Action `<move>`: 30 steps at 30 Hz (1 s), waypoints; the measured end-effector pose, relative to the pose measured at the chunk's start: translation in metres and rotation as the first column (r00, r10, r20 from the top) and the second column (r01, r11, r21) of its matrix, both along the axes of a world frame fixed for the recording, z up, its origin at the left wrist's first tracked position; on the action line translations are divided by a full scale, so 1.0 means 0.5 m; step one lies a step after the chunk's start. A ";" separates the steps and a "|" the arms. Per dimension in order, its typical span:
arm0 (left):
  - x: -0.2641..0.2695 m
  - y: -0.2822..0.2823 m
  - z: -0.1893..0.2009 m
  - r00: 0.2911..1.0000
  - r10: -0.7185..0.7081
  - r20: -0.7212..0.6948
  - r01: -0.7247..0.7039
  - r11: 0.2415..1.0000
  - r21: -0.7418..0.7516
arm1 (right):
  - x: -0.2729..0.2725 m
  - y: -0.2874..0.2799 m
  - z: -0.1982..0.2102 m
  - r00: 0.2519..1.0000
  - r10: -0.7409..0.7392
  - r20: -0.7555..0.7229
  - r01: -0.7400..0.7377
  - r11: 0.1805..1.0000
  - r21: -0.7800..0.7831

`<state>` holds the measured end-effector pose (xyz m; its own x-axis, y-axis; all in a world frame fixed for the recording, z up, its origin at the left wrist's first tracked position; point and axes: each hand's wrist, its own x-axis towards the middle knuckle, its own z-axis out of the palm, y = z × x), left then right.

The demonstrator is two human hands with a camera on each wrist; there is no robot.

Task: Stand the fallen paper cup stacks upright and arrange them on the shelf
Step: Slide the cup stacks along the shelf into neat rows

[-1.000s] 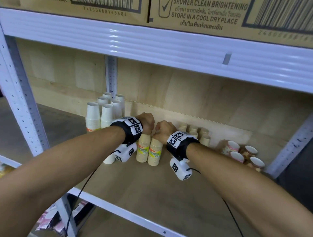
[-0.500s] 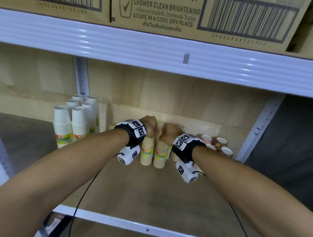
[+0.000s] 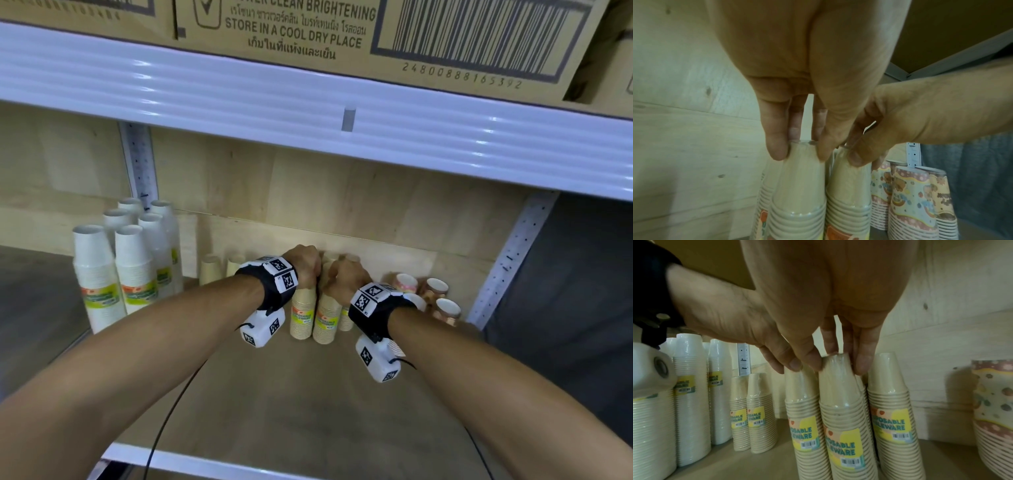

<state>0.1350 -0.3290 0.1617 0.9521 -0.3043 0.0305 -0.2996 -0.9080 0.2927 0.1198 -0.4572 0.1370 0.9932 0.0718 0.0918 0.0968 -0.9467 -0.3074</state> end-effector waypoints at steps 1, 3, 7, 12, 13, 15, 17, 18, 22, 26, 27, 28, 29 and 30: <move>0.002 -0.002 -0.001 1.000 0.003 -0.008 -0.003 1.000 -0.005 | 0.004 -0.002 -0.003 1.000 0.000 -0.005 0.000 1.000 0.004; 0.008 -0.003 -0.003 1.000 0.014 -0.002 -0.014 1.000 -0.011 | 0.013 -0.003 -0.008 1.000 0.014 -0.010 -0.014 1.000 0.012; 0.017 -0.002 -0.011 1.000 0.019 -0.012 -0.019 1.000 -0.017 | 0.027 0.004 -0.015 0.998 0.053 -0.020 -0.053 0.999 0.001; 0.023 -0.005 -0.015 0.999 0.035 -0.005 -0.035 0.998 -0.043 | 0.037 0.004 -0.021 0.999 0.038 -0.014 -0.038 0.999 0.021; 0.022 -0.005 -0.015 0.999 0.030 -0.011 -0.031 0.999 -0.042 | 0.037 0.005 -0.021 0.999 0.037 -0.013 -0.037 0.999 0.023; 0.021 -0.002 -0.014 1.000 0.017 -0.019 -0.017 0.999 -0.032 | 0.034 0.007 -0.018 1.000 0.025 -0.018 -0.025 1.000 0.019; 0.022 0.005 -0.013 0.999 -0.018 -0.031 0.017 1.000 -0.013 | 0.033 0.008 -0.016 0.999 0.020 -0.025 -0.020 1.000 0.009; 0.021 0.008 -0.012 0.999 -0.030 -0.039 0.030 1.000 -0.009 | 0.034 0.007 -0.015 0.999 0.017 -0.041 -0.017 1.000 0.009; 0.019 0.024 0.006 0.998 -0.043 -0.050 0.043 0.999 -0.015 | 0.030 0.005 0.004 1.000 0.015 -0.027 -0.014 1.000 0.004; 0.021 0.060 0.042 1.000 -0.011 -0.010 0.010 0.999 -0.031 | 0.031 0.015 0.038 1.000 -0.005 0.013 0.005 1.000 0.015; 0.023 0.071 0.052 1.000 0.005 0.000 -0.005 0.999 -0.036 | 0.035 0.019 0.047 1.000 -0.002 0.021 0.002 1.000 0.007; 0.024 0.083 0.061 1.000 0.023 0.009 -0.022 0.999 -0.044 | 0.038 0.026 0.054 1.000 0.004 0.025 -0.004 1.000 0.002; 0.025 0.095 0.070 0.999 0.042 0.014 -0.041 0.998 -0.054 | 0.042 0.033 0.060 0.999 0.019 0.038 -0.019 1.000 0.005; 0.025 0.108 0.078 0.998 0.061 0.016 -0.060 0.996 -0.064 | 0.044 0.041 0.066 0.999 0.031 0.045 -0.031 0.999 0.010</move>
